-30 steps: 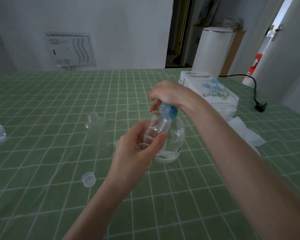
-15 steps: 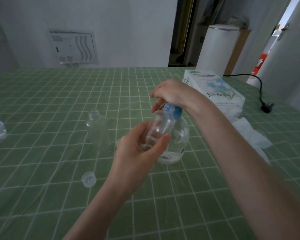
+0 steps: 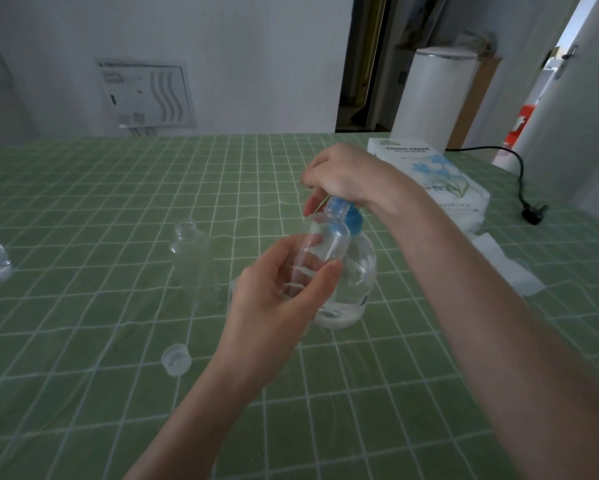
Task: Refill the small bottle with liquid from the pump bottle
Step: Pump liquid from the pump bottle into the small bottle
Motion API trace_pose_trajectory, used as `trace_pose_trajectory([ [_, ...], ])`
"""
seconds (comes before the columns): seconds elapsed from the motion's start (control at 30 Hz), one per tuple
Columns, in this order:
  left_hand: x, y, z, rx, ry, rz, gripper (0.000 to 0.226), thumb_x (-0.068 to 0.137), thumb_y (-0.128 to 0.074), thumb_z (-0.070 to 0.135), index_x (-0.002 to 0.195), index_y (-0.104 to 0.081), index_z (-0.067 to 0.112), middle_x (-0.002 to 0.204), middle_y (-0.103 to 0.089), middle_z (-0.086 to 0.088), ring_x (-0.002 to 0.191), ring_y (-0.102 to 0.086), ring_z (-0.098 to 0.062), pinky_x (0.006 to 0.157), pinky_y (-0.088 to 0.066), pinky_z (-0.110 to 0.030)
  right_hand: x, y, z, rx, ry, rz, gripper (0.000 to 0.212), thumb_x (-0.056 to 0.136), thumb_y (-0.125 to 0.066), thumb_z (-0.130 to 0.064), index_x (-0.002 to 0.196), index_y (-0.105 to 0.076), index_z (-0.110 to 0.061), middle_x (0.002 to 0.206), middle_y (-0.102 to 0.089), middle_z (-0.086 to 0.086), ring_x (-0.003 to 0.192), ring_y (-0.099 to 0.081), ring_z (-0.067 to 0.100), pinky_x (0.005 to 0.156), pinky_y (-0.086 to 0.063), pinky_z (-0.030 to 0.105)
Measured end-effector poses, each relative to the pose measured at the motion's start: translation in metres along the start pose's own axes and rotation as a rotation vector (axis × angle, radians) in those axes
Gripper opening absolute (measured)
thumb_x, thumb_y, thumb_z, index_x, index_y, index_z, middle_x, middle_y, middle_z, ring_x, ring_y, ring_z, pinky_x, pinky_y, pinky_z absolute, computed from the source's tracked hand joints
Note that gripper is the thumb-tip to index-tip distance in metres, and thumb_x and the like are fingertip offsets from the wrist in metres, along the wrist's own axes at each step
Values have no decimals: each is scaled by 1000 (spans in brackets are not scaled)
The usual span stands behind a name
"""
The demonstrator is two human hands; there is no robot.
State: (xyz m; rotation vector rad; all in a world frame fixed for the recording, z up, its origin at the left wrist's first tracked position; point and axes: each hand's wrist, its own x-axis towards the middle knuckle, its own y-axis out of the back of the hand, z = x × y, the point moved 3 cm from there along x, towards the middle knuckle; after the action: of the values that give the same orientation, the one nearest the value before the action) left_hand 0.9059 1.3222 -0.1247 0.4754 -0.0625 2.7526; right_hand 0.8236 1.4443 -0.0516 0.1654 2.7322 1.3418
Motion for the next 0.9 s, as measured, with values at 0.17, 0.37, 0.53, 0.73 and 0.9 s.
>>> trace_pose_trajectory([
  [0.17,-2,0,-1,24,-8,0,23,71,-61,40,88,-65,25,64,-66,14,58,-61,0,52,-45,-11,0,-7,8,-2,-21,-21,33,96,-46,-19,120,-62,-4,109,-70,14,108,-63,26,93,-45,37],
  [0.37,-1,2,-1,29,6,8,14,79,-67,35,90,-67,27,67,-67,9,60,-61,-5,53,-48,-15,-2,2,3,1,16,16,34,94,-45,-16,120,-61,-2,107,-72,16,105,-65,28,69,-44,29],
  [0.53,-1,0,2,24,5,16,19,74,-67,38,91,-65,31,66,-68,11,58,-61,0,53,-47,-14,-1,4,-1,-20,12,-11,34,94,-44,-16,120,-62,-3,106,-72,16,104,-67,28,73,-48,31],
  [0.73,-2,-1,2,22,3,7,27,70,-61,40,89,-65,21,61,-65,14,54,-58,2,50,-44,-11,-1,-3,5,-14,-12,-31,35,95,-39,-14,122,-60,-2,110,-69,16,109,-62,27,87,-47,36],
  [0.9,-2,-2,3,12,0,1,32,68,-60,42,91,-65,21,61,-65,14,53,-58,4,49,-43,-10,-2,-1,5,12,-9,-22,34,94,-44,-16,121,-60,-2,109,-70,16,106,-65,28,79,-46,32],
])
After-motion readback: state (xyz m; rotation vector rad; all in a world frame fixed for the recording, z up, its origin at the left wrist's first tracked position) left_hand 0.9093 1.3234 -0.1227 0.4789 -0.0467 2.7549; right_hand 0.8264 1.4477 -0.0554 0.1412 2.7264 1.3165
